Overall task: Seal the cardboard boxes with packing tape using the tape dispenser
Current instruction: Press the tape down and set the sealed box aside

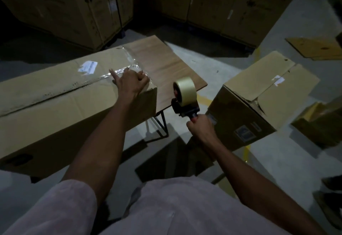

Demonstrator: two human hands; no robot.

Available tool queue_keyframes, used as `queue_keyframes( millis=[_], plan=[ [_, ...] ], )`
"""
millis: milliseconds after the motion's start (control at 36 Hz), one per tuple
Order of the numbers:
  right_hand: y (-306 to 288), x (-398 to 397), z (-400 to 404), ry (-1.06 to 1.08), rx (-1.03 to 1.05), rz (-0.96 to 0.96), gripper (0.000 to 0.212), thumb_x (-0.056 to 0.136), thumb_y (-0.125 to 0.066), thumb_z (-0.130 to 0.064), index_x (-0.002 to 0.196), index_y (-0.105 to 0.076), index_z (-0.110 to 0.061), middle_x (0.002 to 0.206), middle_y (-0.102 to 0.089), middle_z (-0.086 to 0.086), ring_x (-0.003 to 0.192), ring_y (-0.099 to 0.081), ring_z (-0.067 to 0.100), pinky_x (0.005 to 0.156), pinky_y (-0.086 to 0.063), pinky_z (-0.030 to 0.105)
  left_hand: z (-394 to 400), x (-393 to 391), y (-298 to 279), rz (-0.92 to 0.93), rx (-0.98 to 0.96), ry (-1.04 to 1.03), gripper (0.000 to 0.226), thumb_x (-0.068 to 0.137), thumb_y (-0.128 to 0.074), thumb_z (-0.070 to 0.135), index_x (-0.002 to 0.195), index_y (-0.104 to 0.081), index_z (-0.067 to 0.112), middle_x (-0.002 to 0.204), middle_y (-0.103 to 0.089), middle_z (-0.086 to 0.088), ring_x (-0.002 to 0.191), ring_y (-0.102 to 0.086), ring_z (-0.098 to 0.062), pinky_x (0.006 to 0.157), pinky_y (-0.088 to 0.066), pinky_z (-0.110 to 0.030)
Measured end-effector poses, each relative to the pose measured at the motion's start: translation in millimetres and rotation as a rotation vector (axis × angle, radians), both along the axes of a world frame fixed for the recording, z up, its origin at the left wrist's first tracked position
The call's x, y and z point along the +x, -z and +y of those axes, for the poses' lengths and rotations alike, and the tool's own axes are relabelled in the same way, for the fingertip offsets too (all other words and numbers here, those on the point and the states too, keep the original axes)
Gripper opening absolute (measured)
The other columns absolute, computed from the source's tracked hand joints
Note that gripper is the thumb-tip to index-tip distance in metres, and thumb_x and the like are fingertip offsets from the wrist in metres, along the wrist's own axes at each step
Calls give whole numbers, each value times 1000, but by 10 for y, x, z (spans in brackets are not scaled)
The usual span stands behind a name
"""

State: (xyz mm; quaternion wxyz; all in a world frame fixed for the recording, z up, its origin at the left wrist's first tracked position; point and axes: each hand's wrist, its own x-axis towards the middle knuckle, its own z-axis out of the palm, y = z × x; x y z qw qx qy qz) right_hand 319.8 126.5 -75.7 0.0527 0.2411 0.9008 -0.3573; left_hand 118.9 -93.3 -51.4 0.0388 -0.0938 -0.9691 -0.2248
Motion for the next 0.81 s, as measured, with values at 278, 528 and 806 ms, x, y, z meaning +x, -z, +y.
queue_keyframes(
  millis=[278,528,806],
  plan=[
    [219,-80,-206,-2,-31,0,18,90,-63,-28,75,-53,-24,69,-58,0,60,-59,20,59,-53,36,-7,175,34,46,-405,162,119,72,-15,101,152,-45,19,158,-44,-3,154,-17,-34,112,12,-76],
    [340,-317,-299,215,-135,60,14,93,-66,-26,85,-59,-18,74,-58,3,69,-62,27,74,-62,52,140,267,51,85,-408,64,89,87,-45,79,146,-50,12,153,-49,-7,150,-30,-28,118,6,-70],
    [463,-625,-314,375,-218,101,35,97,-63,-42,72,-57,-19,67,-55,3,65,-56,26,66,-51,40,288,336,30,20,-418,-55,93,86,-46,80,152,-42,14,157,-44,-3,150,-28,-31,118,1,-71]
  ],
)
